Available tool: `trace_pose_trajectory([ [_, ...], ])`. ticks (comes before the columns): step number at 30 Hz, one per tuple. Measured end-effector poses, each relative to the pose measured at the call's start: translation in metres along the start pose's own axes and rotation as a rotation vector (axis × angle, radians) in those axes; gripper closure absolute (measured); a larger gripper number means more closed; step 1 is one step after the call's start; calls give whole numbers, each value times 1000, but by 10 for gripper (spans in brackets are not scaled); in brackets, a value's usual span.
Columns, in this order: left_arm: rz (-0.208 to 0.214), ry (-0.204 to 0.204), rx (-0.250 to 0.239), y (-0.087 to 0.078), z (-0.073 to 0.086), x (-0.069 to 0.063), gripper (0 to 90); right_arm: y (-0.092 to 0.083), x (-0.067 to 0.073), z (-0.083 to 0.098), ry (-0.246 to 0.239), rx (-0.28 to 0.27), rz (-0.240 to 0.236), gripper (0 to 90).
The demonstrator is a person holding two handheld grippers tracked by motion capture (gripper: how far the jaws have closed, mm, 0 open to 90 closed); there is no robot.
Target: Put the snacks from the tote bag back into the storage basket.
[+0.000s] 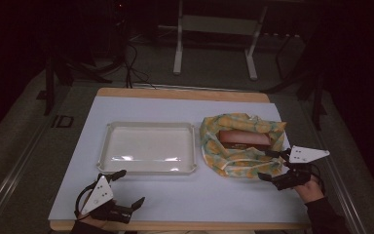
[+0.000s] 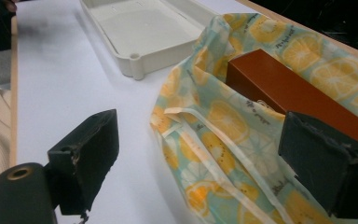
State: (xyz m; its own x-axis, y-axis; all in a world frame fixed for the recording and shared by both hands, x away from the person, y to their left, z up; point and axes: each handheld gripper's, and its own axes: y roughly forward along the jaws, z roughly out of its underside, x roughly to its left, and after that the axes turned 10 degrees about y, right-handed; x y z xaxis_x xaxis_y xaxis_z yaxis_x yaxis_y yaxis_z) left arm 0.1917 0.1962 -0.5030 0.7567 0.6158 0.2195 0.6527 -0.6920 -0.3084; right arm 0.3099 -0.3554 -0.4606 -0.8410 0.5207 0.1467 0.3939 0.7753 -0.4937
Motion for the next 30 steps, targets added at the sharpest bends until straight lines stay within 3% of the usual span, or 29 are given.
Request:
trace_pose_trajectory([
  [10,17,6,-13,-3,-4,-5,0,-2,-9,-18,-29,71,19,132],
  [17,24,8,-13,-3,-4,-6,0,-4,-15,-30,-19,88,12,127],
  [21,30,7,-10,-2,-4,-6,0,-8,-20,-38,-58,89,19,128],
  [30,35,5,-7,-1,-3,-5,0,-9,-37,-50,-3,129,-13,128],
])
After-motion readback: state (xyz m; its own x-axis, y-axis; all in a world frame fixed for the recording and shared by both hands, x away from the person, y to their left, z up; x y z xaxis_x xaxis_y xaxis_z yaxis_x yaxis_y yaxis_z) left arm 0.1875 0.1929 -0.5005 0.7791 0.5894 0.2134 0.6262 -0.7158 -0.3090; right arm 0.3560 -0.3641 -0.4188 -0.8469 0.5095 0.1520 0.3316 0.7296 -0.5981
